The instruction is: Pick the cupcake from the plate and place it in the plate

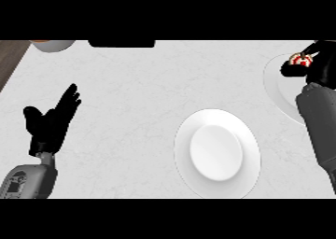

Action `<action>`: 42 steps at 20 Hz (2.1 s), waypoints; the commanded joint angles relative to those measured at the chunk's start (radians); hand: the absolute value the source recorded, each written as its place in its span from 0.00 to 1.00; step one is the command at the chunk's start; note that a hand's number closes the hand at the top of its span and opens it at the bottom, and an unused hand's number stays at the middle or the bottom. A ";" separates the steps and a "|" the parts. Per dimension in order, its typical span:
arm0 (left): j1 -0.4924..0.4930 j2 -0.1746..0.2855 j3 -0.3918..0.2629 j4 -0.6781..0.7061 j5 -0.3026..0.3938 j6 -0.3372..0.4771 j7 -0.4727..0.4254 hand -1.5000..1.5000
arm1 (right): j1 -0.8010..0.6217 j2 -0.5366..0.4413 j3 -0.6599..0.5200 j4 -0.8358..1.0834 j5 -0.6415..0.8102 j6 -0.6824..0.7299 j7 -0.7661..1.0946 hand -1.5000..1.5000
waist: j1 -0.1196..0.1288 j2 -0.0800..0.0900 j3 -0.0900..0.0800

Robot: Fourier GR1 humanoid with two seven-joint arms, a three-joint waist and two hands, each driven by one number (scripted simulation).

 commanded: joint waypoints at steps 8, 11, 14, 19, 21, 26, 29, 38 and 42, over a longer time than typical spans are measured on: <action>0.055 0.007 0.004 -0.077 0.006 -0.029 0.010 0.50 | -0.007 -0.186 -0.110 0.311 -0.136 0.161 -0.254 1.00 | 0.021 0.004 0.002; 0.014 -0.034 -0.012 -0.044 -0.021 0.018 0.013 0.50 | 0.038 -0.178 -0.208 0.323 -0.268 0.219 -0.338 0.00 | 0.006 0.005 0.002; -0.030 -0.025 -0.017 -0.024 -0.030 0.009 0.047 0.50 | 0.013 -0.199 -0.196 0.390 -0.261 0.254 -0.453 0.00 | 0.021 0.012 0.003; -0.007 -0.014 -0.003 -0.028 -0.031 -0.002 0.016 0.50 | 0.019 -0.208 -0.236 0.334 -0.312 0.168 -0.633 0.00 | 0.012 0.005 0.002; 0.028 -0.022 0.004 -0.039 -0.021 0.002 0.010 0.50 | 0.030 -0.162 -0.272 0.264 -0.371 0.133 -0.736 0.00 | 0.002 -0.002 0.002; 0.011 -0.020 0.021 -0.019 -0.015 0.001 0.008 0.50 | 0.002 -0.081 -0.339 0.172 -0.518 0.210 -0.867 0.00 | -0.011 -0.006 0.000; 0.024 -0.026 0.011 -0.039 -0.027 0.009 0.023 0.50 | -0.024 -0.128 -0.387 0.167 -0.592 0.298 -0.757 0.00 | -0.012 -0.007 -0.001; 0.046 -0.020 0.015 -0.072 -0.025 -0.020 0.030 0.50 | 0.058 -0.179 -0.442 0.179 -0.780 0.571 -0.767 0.00 | -0.004 -0.003 0.000; 0.010 -0.037 0.028 -0.023 -0.033 -0.013 0.018 0.50 | 0.132 -0.210 -0.425 0.151 -0.821 0.592 -0.810 0.00 | -0.008 -0.003 0.000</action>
